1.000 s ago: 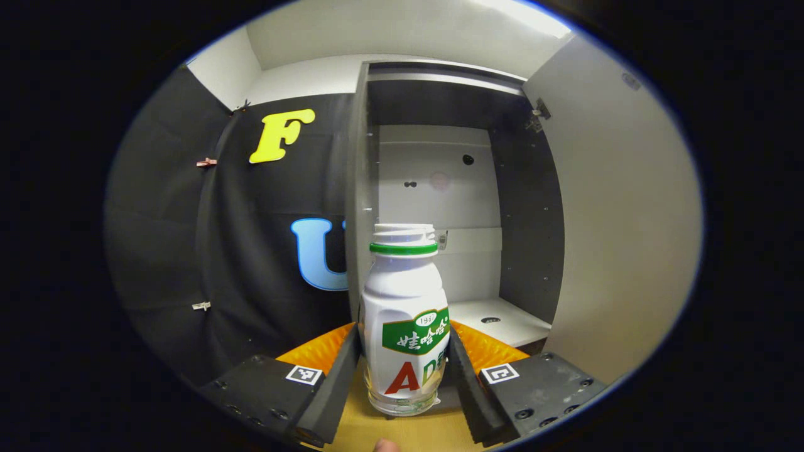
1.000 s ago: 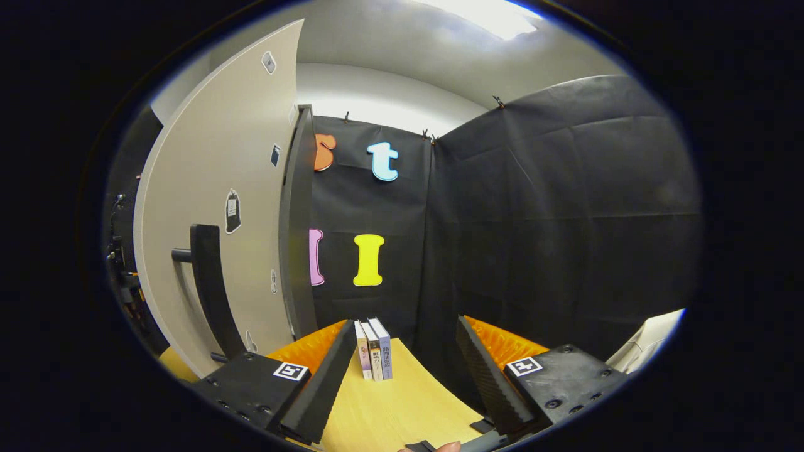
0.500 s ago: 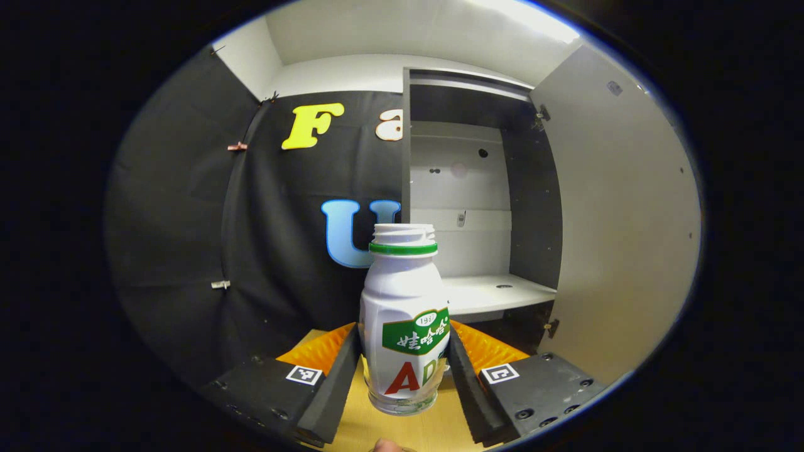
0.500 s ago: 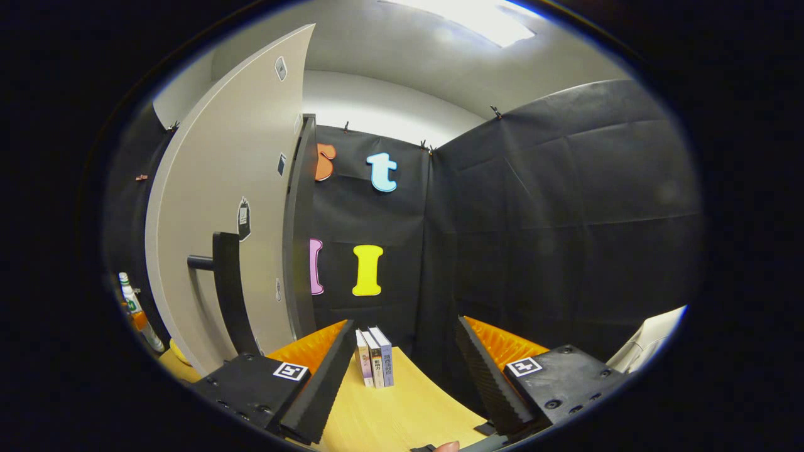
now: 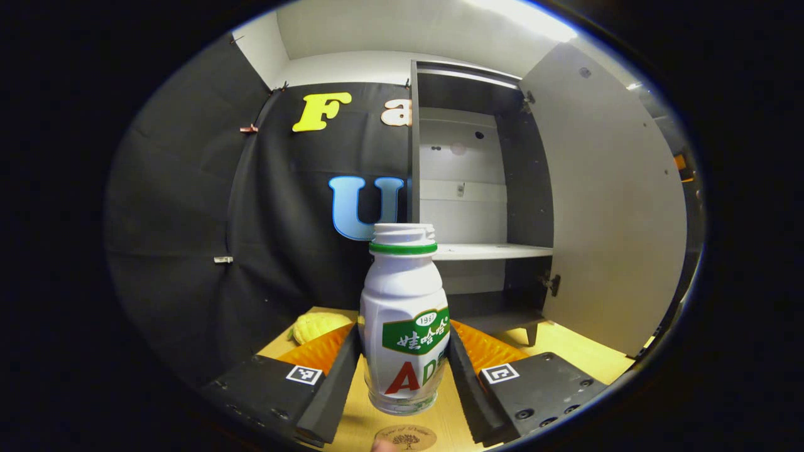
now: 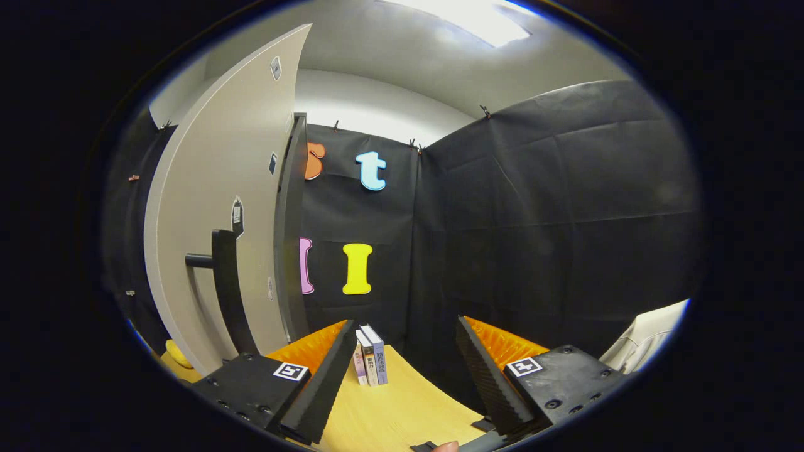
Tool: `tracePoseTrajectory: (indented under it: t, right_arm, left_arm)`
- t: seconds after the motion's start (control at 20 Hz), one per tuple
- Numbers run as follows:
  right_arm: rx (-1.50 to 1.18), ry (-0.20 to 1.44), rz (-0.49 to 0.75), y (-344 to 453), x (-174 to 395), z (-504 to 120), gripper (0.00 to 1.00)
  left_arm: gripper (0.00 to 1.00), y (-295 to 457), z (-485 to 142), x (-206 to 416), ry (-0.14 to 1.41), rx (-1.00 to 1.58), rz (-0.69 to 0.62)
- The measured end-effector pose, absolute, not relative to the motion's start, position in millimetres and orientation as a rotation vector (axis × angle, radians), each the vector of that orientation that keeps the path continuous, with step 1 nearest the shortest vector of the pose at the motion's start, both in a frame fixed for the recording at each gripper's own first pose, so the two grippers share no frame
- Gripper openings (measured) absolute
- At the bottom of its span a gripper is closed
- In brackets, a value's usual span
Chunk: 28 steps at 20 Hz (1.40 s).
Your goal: Open the cabinet door with the right hand, grasp the bottle in the cabinet with the left hand and place it on the coaster, then close the cabinet door with the right hand.
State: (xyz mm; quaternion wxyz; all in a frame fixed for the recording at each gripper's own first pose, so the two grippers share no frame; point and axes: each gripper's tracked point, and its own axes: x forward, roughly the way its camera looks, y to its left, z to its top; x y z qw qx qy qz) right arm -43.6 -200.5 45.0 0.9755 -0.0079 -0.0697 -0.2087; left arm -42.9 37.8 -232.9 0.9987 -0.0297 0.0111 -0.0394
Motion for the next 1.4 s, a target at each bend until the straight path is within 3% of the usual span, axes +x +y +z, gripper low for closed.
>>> tracePoseTrajectory:
  t: [0.65,1.4]
  right_arm:
    - [0.033,-0.064,-0.485,-222,-47,41,0.98]
    - [0.04,-0.031,-0.498,-228,-39,40,0.98]
  left_arm:
    - [0.77,37,-366,-48,0.115,-0.068,-0.133]
    - [0.82,27,-398,-47,0.148,-0.062,-0.18]
